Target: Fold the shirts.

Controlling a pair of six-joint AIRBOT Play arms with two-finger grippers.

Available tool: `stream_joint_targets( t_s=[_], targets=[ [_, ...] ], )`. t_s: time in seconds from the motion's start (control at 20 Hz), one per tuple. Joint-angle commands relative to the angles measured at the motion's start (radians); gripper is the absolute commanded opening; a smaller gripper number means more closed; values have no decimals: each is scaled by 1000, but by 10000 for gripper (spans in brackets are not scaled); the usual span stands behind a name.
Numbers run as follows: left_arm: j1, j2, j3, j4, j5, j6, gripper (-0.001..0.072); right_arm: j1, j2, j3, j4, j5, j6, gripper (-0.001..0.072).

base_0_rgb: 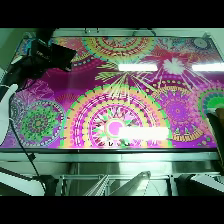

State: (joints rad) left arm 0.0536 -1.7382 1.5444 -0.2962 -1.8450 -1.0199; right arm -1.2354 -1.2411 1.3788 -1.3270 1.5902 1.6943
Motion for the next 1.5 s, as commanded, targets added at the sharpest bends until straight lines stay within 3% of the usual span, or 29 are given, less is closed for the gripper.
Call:
stream_joint_targets(
  t_s=[0.0, 0.2, 0.5, 0.65, 1.45],
  targets=[
    [82, 97, 1, 139, 130, 10, 1, 188, 18, 91, 287, -100, -4, 28],
    [173, 307, -89, 563, 253, 10, 5, 551, 126, -29, 250, -215, -45, 27],
    [179, 650, -697, 620, 327, 37, 20, 1126, 380, -597, 249, -447, -48, 27],
    [157, 760, -953, 621, 415, 55, 22, 1307, 408, -750, 266, -579, -48, 27],
    [157, 954, -1029, 635, 439, 58, 21, 1349, 395, -748, 319, -588, -48, 28]
  ],
)
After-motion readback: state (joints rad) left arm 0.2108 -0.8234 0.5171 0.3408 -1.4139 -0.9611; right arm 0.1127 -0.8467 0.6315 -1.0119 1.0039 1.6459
